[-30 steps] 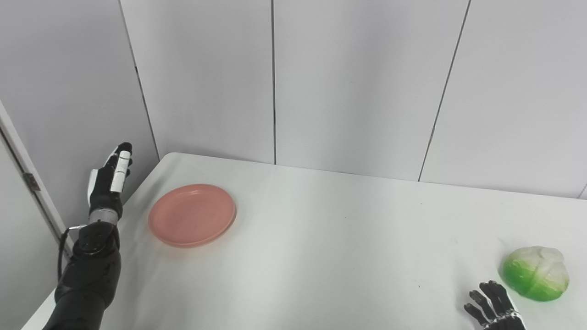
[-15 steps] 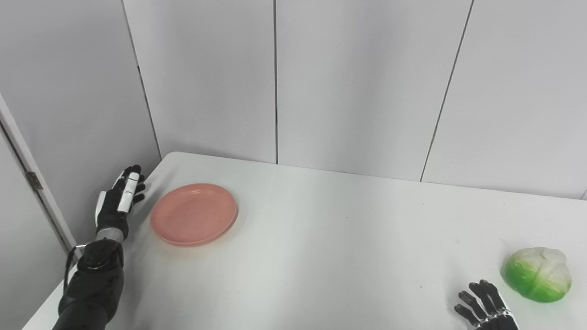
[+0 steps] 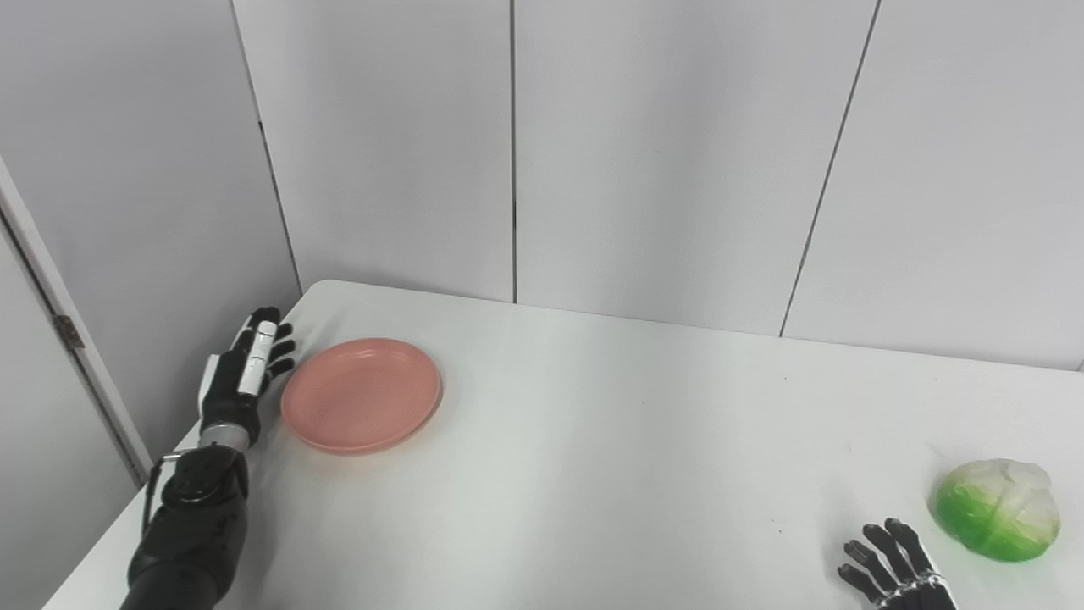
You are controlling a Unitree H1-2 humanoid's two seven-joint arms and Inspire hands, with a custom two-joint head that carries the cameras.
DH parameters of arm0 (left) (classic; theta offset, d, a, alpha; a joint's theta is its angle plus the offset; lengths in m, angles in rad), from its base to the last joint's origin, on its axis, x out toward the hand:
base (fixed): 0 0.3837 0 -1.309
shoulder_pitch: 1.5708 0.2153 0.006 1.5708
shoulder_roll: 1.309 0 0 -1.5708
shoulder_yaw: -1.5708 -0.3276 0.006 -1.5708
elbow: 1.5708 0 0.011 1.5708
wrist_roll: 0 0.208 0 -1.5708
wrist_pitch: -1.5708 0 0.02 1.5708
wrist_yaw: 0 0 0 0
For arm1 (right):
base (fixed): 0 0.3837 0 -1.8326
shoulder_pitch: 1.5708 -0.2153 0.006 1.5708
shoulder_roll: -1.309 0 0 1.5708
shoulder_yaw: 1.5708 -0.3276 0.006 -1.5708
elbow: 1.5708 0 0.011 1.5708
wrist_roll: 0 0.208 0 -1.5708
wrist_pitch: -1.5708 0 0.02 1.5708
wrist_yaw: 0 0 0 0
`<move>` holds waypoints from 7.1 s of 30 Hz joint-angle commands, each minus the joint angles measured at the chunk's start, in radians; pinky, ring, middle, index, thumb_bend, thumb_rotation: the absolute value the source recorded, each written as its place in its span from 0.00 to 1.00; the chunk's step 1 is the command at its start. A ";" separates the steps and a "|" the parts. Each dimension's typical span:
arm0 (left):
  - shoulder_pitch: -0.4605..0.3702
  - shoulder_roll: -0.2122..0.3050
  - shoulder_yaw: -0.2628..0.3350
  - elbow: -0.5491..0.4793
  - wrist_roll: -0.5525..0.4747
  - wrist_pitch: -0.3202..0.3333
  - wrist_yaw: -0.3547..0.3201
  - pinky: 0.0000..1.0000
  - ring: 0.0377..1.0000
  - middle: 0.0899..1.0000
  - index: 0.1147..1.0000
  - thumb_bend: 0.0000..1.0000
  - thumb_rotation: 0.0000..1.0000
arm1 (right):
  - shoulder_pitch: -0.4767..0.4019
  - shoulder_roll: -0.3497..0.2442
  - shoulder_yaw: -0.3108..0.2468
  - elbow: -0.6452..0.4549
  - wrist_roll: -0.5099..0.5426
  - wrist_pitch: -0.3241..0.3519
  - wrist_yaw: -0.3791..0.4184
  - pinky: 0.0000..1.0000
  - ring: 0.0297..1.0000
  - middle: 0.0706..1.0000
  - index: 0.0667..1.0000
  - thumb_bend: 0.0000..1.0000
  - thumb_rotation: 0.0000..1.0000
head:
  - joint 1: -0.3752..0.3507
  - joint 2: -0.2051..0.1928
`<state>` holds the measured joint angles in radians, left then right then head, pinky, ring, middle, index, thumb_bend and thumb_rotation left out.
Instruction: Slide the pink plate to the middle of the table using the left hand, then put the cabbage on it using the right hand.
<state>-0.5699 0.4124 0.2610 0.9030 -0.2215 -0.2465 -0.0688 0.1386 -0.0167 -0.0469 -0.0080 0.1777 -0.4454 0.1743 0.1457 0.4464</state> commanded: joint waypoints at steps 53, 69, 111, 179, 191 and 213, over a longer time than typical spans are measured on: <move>0.077 -0.304 -0.158 -0.448 0.055 0.295 0.053 0.81 0.84 0.83 0.89 0.75 0.90 | 0.076 0.038 0.096 -0.055 -0.100 0.023 -0.057 0.72 0.77 0.83 0.81 0.79 0.82 | -0.212 0.051; 0.121 -0.398 -0.210 -0.611 0.047 0.395 0.019 0.81 0.84 0.84 0.87 0.79 0.85 | 0.075 0.075 0.158 -0.074 -0.194 0.037 -0.127 0.74 0.79 0.84 0.83 0.72 0.80 | -0.374 0.093; 0.170 -0.504 -0.189 -0.624 0.016 0.330 0.023 0.89 0.90 0.91 0.91 0.80 0.82 | 0.015 0.155 0.185 -0.300 -0.754 0.197 -0.451 0.82 0.83 0.88 0.88 0.65 0.81 | -0.560 0.113; 0.204 -0.535 -0.217 -0.662 0.016 0.406 0.033 0.86 0.90 0.91 0.89 0.76 0.83 | -0.788 -0.693 0.260 0.069 -1.054 0.858 0.594 0.65 0.87 0.95 0.88 1.00 0.42 | -0.531 0.115; 0.207 -0.532 -0.219 -0.651 0.019 0.399 0.029 0.87 0.90 0.92 0.91 0.78 0.84 | -0.805 -0.684 0.310 0.152 -1.016 0.848 0.595 0.73 0.90 0.94 0.88 1.00 0.42 | -0.522 0.124; 0.214 -0.536 -0.219 -0.670 0.022 0.433 0.036 0.83 0.88 0.91 0.90 0.78 0.86 | -0.792 -0.679 0.415 0.293 -0.994 0.807 0.524 0.63 0.89 1.00 0.84 1.00 0.34 | -0.510 0.134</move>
<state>-0.3584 -0.1179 0.0428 0.2464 -0.1980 0.1678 -0.0348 -0.6681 -0.6846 0.3484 0.2583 -0.8342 0.3859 0.6736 -0.3651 0.5798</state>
